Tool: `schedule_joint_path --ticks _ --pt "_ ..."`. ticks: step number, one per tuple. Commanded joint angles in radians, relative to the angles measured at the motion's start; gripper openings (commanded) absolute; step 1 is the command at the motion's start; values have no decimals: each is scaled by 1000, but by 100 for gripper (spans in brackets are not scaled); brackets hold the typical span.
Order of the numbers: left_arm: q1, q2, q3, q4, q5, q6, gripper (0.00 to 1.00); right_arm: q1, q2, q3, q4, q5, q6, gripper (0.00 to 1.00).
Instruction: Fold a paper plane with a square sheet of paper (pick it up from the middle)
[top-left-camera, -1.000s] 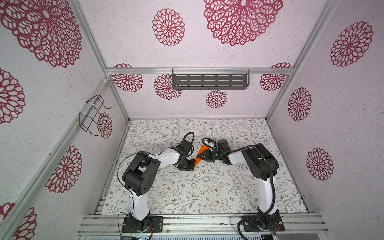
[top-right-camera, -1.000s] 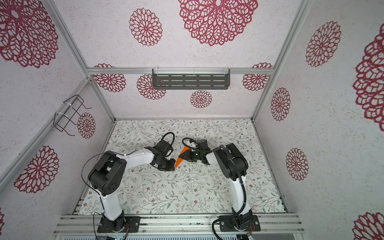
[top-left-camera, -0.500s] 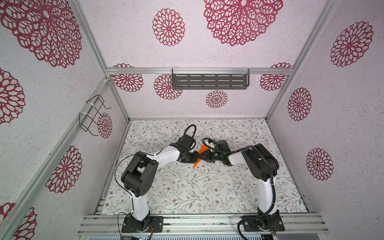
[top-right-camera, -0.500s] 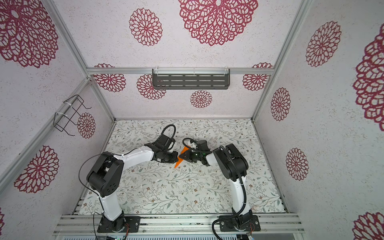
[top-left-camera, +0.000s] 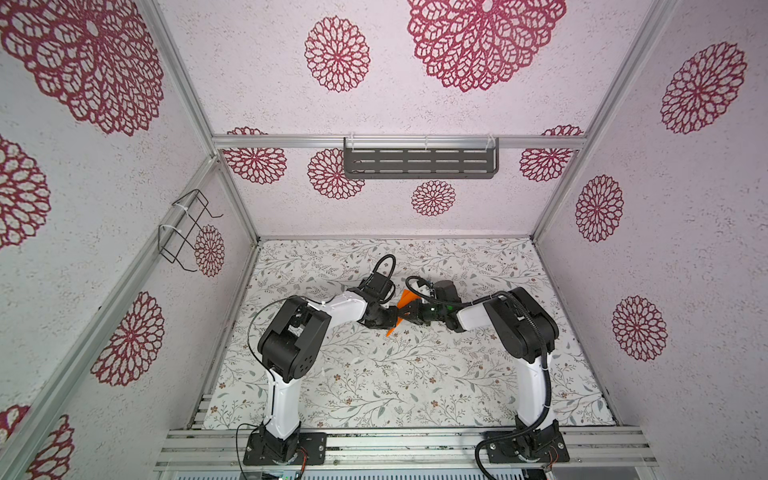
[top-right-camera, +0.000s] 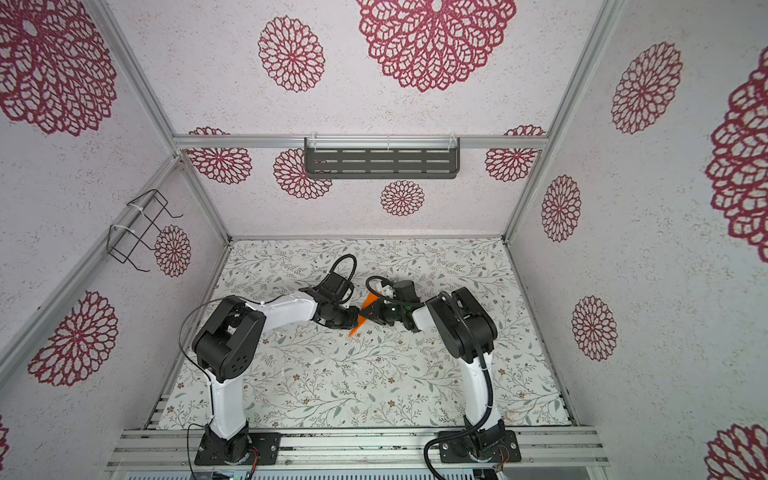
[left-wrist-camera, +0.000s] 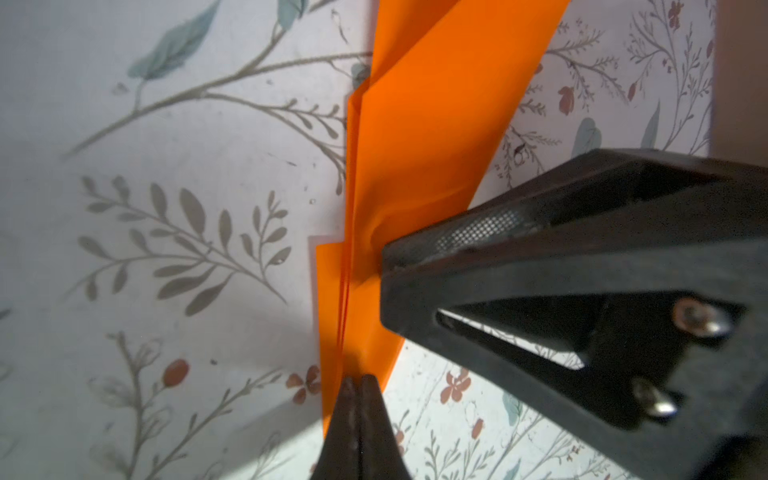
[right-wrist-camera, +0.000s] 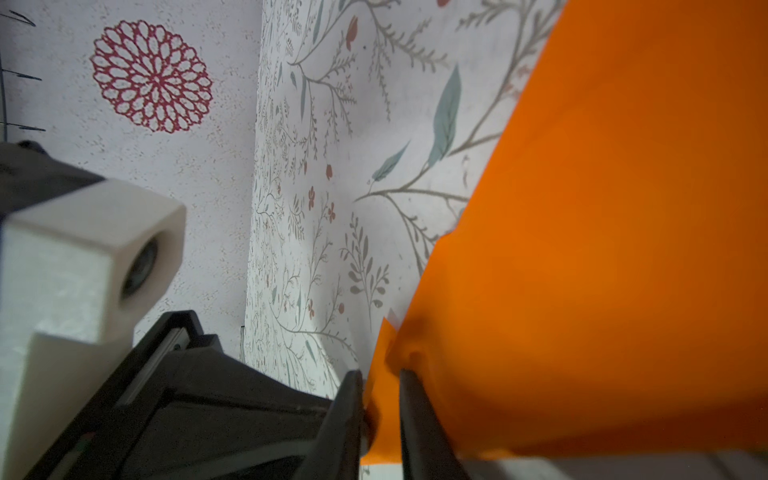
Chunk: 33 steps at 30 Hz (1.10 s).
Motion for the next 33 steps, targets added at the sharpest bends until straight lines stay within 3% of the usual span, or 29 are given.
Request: schedule_joint_path --ticks 1,6,19,33 --pt "-16 22 -27 -70 -47 13 0 -39 -92 -14 36 -9 -11 23" --pt "-19 18 -31 -84 -58 22 0 -54 -115 -7 -45 5 -105 24" --pt "-21 31 -14 -124 -77 37 0 -65 18 124 -184 5 -174 24" --pt "-21 -1 -59 -136 -92 29 0 -160 118 142 -225 26 -173 20"
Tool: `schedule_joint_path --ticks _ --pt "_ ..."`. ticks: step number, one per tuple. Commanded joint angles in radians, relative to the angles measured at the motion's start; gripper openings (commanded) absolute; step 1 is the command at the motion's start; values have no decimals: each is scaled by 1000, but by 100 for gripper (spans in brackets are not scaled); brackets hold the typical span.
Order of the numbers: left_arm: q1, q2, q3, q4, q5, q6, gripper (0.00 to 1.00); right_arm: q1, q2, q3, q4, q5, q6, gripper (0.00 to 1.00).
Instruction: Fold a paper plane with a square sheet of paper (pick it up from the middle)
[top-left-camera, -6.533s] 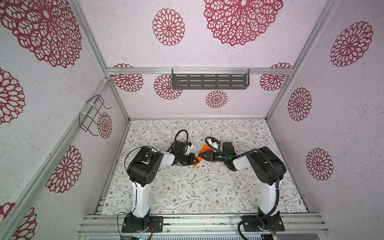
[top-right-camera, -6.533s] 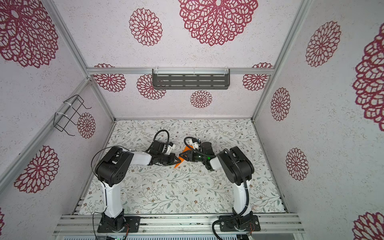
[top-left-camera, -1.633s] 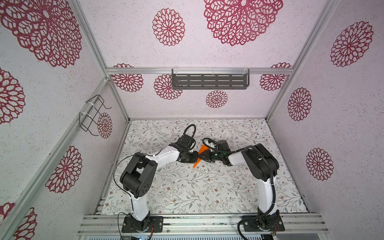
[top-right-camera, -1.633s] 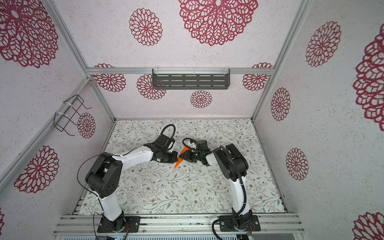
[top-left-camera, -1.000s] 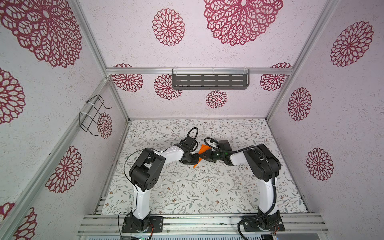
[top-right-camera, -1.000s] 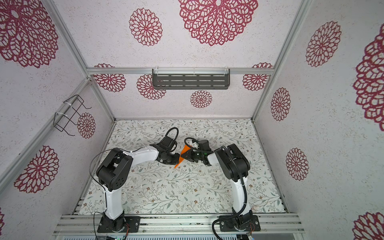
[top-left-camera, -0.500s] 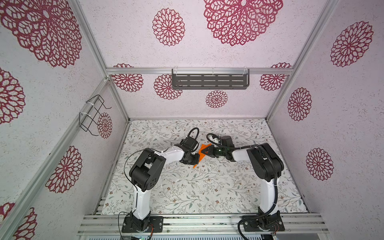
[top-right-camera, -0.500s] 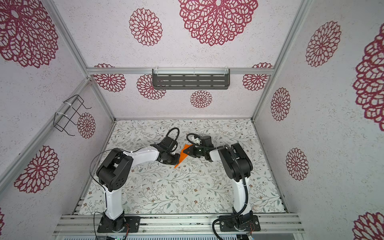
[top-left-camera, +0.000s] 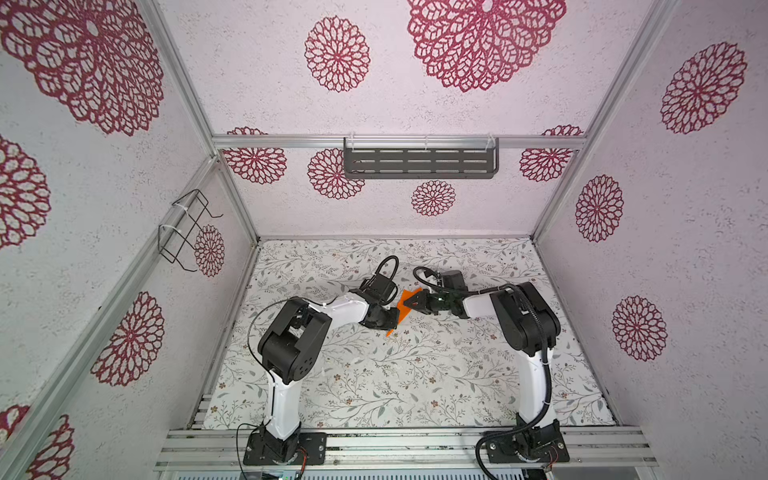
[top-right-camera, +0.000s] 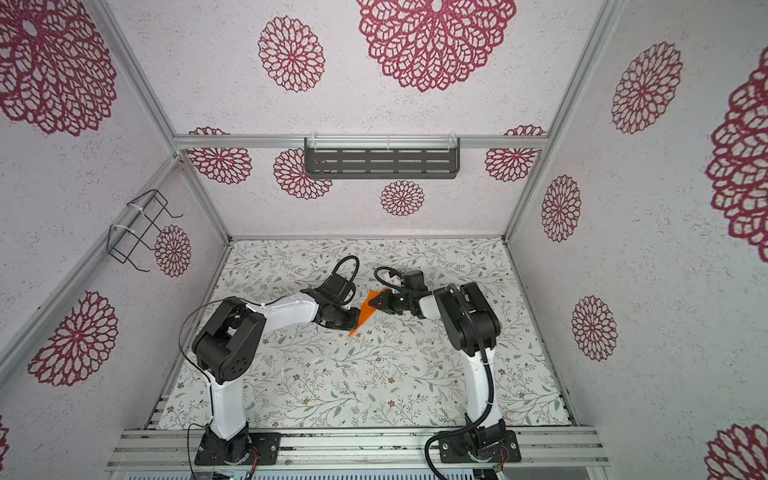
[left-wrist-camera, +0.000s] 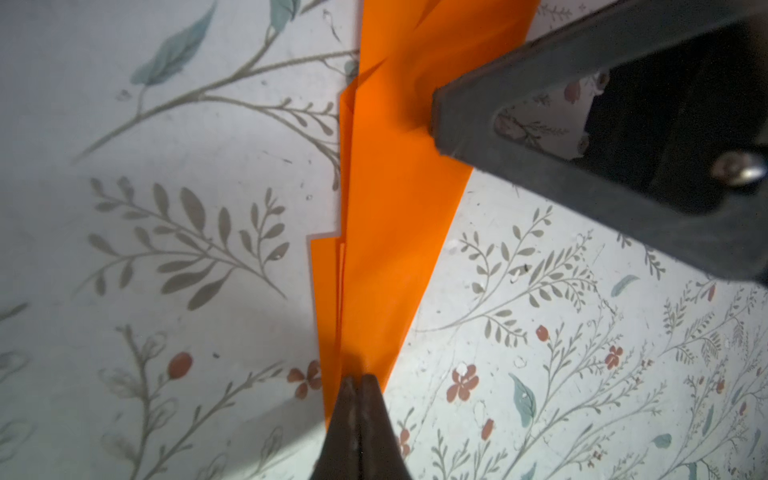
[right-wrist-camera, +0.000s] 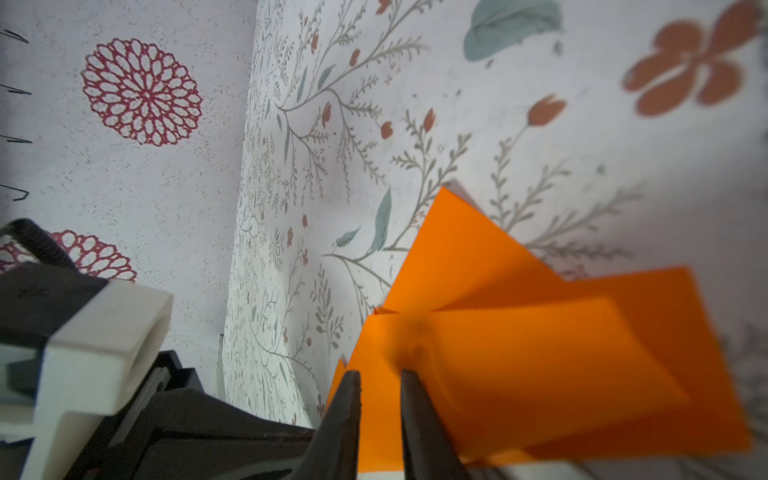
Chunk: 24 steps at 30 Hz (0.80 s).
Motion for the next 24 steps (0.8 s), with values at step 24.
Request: schedule_joint_path --ticks 24 --pt "-4 4 -25 -117 -22 7 0 -97 -263 -130 0 210 8 13"
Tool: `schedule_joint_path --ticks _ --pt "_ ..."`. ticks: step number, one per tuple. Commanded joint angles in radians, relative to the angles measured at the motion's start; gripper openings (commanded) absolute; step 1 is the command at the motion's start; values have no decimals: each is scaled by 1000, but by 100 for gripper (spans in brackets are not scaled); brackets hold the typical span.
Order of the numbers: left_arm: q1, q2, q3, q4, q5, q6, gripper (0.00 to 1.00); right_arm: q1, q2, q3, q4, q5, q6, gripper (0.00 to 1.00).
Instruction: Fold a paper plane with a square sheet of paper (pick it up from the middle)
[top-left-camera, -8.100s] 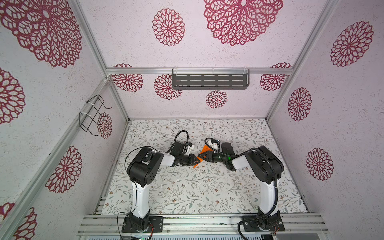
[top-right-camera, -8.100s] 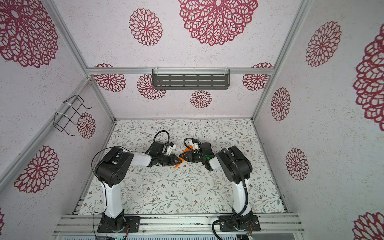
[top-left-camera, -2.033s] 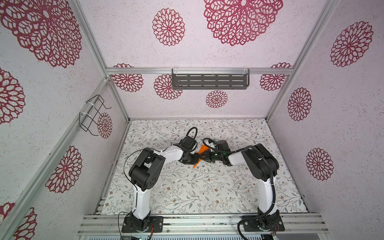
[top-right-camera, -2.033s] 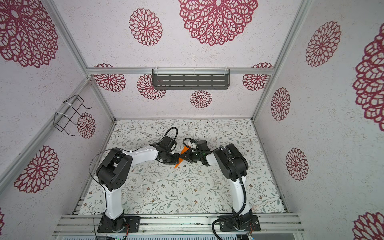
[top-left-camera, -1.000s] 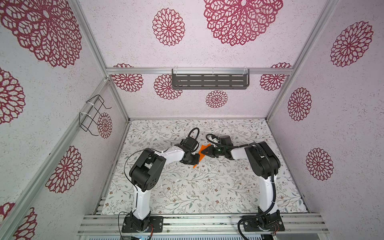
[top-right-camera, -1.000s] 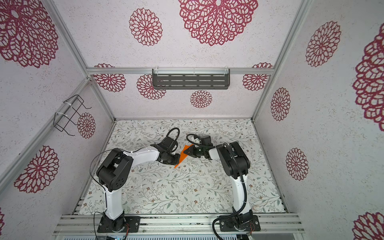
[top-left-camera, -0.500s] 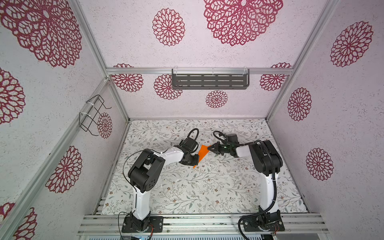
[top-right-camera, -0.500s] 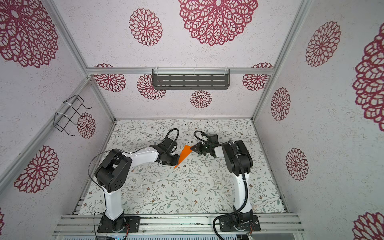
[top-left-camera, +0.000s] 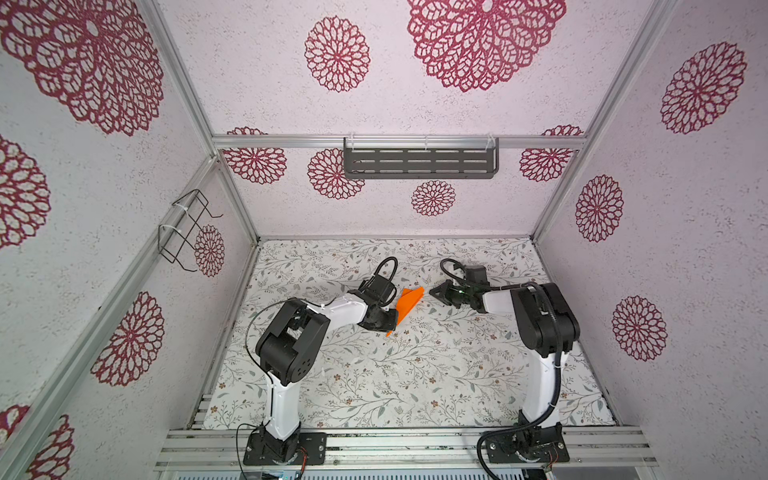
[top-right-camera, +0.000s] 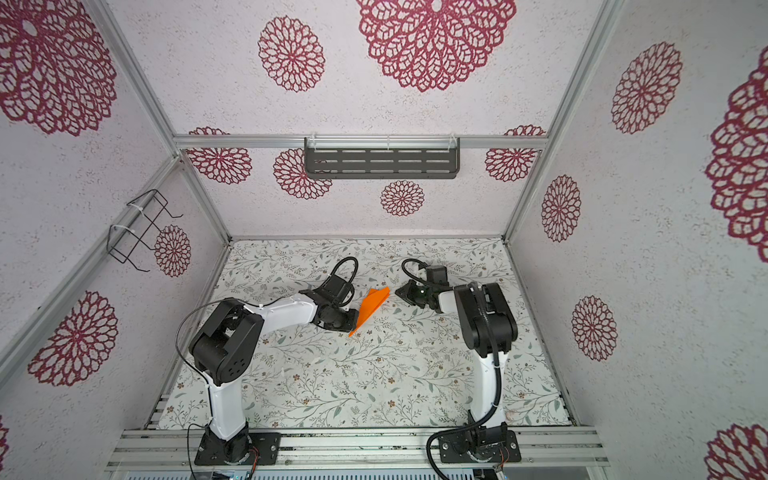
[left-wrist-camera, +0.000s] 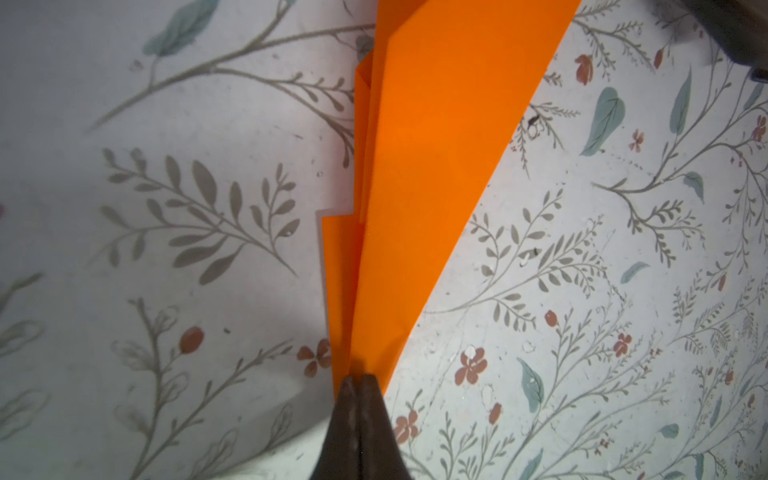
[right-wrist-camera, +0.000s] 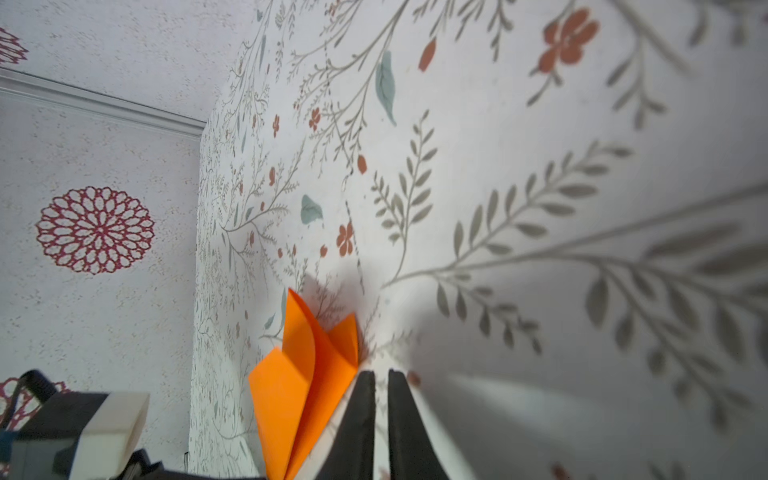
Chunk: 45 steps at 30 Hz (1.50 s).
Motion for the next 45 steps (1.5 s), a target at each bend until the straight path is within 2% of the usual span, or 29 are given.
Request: schedule_joint_path --ticks 1,5,10,15,18,24,37,42,45 --pt "-5 22 -11 -107 -18 7 0 51 -143 -68 65 30 -36 14" --pt "-4 24 -7 -106 -13 5 0 134 -199 -140 94 46 -46 14" --pt "-5 26 -5 -108 -11 7 0 237 -138 -93 79 2 -27 12" --pt "-4 26 -4 -107 -8 4 0 271 -46 -60 151 -40 49 9" --pt "-4 31 -3 -107 -5 4 0 270 -11 -37 118 -30 50 9" --pt "-4 33 -7 -106 -2 5 0 230 57 -9 37 12 45 8" --pt "-5 41 -6 -100 8 2 0 31 169 91 -59 90 6 6" --pt "-5 48 3 -112 -2 5 0 14 54 84 -68 125 -29 6" --pt "-4 47 4 -114 -6 4 0 25 -56 -4 30 93 -14 7"
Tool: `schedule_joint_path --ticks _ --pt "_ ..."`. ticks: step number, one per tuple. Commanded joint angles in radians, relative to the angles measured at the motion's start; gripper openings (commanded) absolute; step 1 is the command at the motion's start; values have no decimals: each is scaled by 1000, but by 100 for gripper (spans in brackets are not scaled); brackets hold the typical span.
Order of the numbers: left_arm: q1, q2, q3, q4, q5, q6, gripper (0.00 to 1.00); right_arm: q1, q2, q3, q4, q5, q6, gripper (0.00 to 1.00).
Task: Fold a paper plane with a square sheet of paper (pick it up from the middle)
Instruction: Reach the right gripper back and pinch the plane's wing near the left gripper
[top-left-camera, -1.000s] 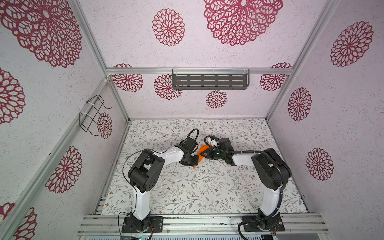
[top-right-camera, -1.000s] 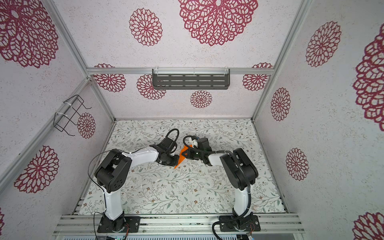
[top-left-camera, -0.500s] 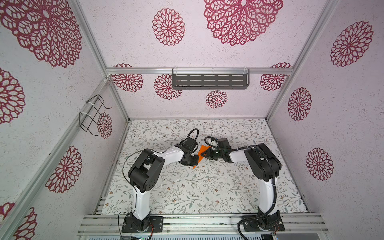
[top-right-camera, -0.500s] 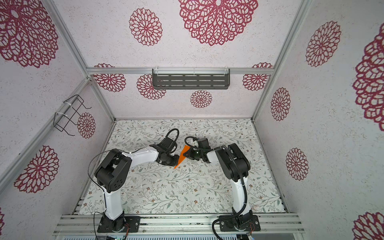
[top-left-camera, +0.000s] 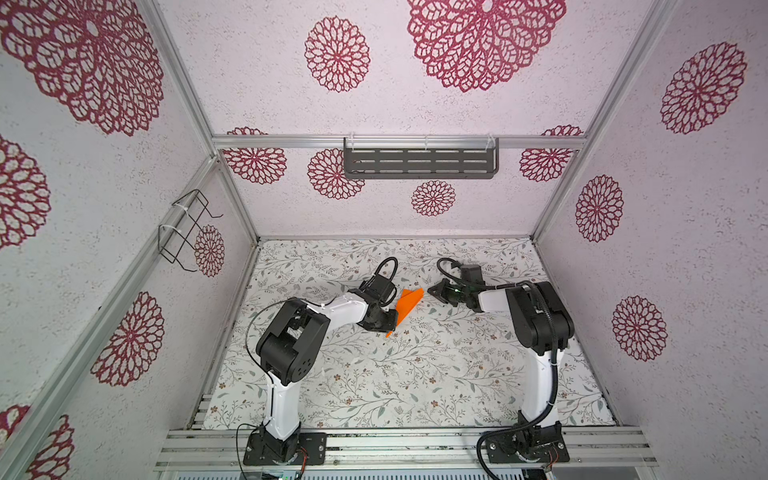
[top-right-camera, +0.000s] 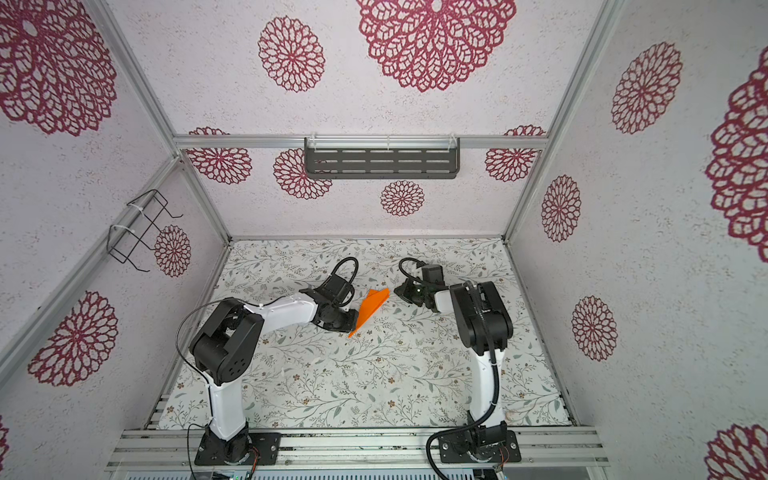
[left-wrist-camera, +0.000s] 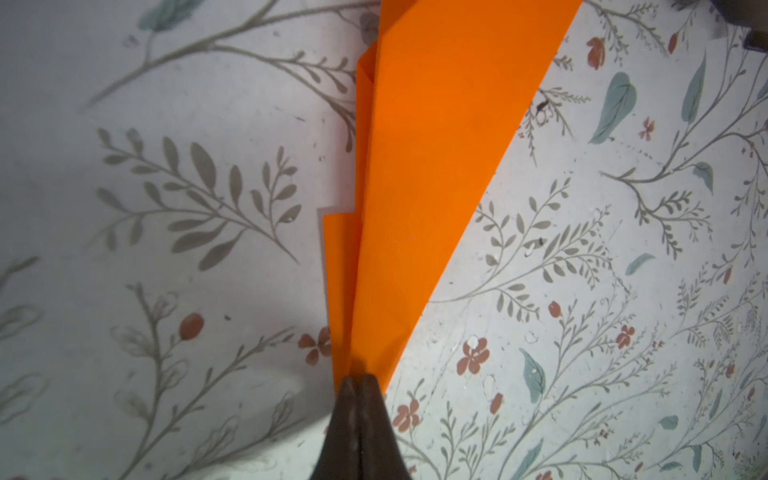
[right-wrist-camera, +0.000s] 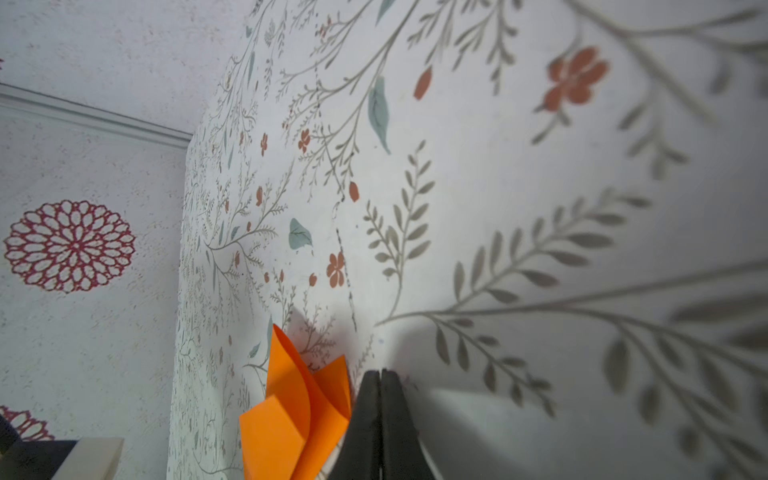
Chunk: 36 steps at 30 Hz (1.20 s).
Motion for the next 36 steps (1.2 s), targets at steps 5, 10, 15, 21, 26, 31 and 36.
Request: schedule_joint_path --ticks 5,10,15,21,26,31,36 --pt "-4 39 -2 -82 -20 3 0 74 -221 -184 119 -27 5 9" --pt "-4 40 -1 -83 -19 6 0 173 -184 -182 205 -140 41 9" --pt "-4 40 5 -89 -20 7 0 222 -80 -108 217 -166 74 9" --pt "-5 36 11 -92 -14 12 0 217 -7 -60 144 -133 75 8" --pt "-6 26 27 -63 -5 22 0 214 16 -66 89 -93 39 8" --pt "-13 0 52 30 -2 40 1 215 35 -69 60 -93 35 8" --pt "-34 -3 64 79 -33 65 7 211 49 -79 94 -117 68 8"
